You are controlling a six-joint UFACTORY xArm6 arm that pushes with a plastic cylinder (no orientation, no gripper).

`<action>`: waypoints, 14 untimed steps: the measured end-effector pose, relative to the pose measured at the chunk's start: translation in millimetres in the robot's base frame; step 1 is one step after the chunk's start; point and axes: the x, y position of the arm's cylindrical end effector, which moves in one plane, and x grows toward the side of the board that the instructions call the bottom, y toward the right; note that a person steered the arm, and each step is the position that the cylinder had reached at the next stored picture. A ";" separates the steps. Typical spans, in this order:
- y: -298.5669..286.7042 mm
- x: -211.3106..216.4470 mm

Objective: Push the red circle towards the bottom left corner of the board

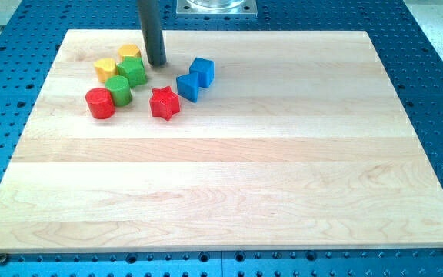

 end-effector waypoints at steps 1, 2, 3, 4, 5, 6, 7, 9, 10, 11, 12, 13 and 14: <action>-39.9 12.1; -50.8 66.3; -51.6 128.6; -56.4 147.6; -104.8 168.8; -88.4 169.9; -85.3 112.0; -138.2 222.4; -129.3 267.7; -129.1 230.3; -189.8 234.5; -192.9 247.0; -171.1 322.1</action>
